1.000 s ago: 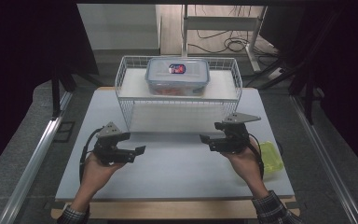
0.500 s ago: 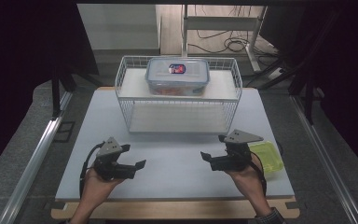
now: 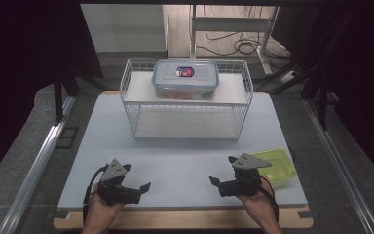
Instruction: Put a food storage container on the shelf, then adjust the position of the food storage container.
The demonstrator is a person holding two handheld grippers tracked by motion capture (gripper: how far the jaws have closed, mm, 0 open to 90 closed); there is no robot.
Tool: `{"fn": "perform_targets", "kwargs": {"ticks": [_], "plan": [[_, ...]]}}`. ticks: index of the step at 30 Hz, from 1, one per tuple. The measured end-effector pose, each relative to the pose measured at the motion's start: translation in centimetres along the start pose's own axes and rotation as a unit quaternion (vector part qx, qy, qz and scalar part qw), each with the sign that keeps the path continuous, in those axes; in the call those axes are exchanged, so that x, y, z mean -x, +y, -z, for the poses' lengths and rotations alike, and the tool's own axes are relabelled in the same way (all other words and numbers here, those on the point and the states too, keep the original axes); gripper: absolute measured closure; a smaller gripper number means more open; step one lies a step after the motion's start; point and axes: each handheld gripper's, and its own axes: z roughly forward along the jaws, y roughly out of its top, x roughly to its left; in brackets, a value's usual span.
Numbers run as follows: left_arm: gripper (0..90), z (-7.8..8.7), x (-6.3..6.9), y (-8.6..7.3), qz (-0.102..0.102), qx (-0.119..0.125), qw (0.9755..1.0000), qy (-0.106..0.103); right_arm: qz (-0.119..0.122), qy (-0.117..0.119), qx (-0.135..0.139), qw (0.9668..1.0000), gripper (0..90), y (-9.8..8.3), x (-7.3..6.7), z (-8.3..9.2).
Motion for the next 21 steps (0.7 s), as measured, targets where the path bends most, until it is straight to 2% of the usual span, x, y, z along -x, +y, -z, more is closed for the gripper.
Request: {"fn": "perform_targets", "kwargs": {"ticks": [1, 2, 4, 6, 9, 11, 12, 13, 16, 19, 21], "plan": [[1.7, -0.3, 0.2, -0.4, -0.012, -0.009, 0.9998, 0.01, 0.001, -0.001, -0.009, 1.0, 5.2, -0.6, 0.0, -0.3], [1.4, -0.3, 0.2, -0.4, -0.012, -0.009, 0.9998, 0.01, -0.001, -0.002, -0.013, 0.9999, 5.1, -0.9, 0.0, -0.5], [1.3, -0.5, 0.3, -0.7, -0.025, -0.017, 0.9994, 0.019, -0.002, 0.001, -0.017, 0.9999, 5.0, -1.0, 0.1, -0.6], [1.1, -0.5, 0.3, -0.8, -0.032, -0.013, 0.9992, 0.022, -0.01, -0.004, -0.022, 0.9997, 4.8, -1.3, 0.5, -0.8], [1.1, -0.5, 0.2, -0.9, -0.035, -0.009, 0.9991, 0.02, -0.017, -0.006, -0.02, 0.9996, 4.1, -1.3, 0.8, -0.6], [2.0, -0.6, 0.1, -1.0, -0.035, -0.007, 0.9992, 0.019, -0.028, -0.025, -0.023, 0.999, 2.0, -1.3, 1.6, -0.3], [2.0, -0.6, 0.1, -1.1, -0.034, -0.007, 0.9992, 0.018, -0.028, -0.025, -0.023, 0.999, 2.0, -1.3, 1.6, -0.3], [1.9, -0.6, 0.0, -1.2, -0.034, -0.009, 0.9992, 0.018, -0.04, -0.036, -0.023, 0.9983, 1.2, -1.3, 2.3, 0.0], [1.7, -0.8, -0.1, -1.2, -0.035, -0.007, 0.9993, 0.014, -0.06, -0.051, -0.025, 0.9966, 0.3, -1.2, 3.4, 0.6], [1.6, -0.8, -0.1, -1.3, -0.037, -0.006, 0.9992, 0.014, -0.074, -0.064, -0.027, 0.9948, 0.0, -1.3, 4.6, 1.2], [1.6, -0.7, -0.1, -1.3, -0.038, 0.006, 0.9992, 0.013, -0.077, -0.074, -0.034, 0.9937, 0.0, -1.4, 5.5, 1.6]]}}
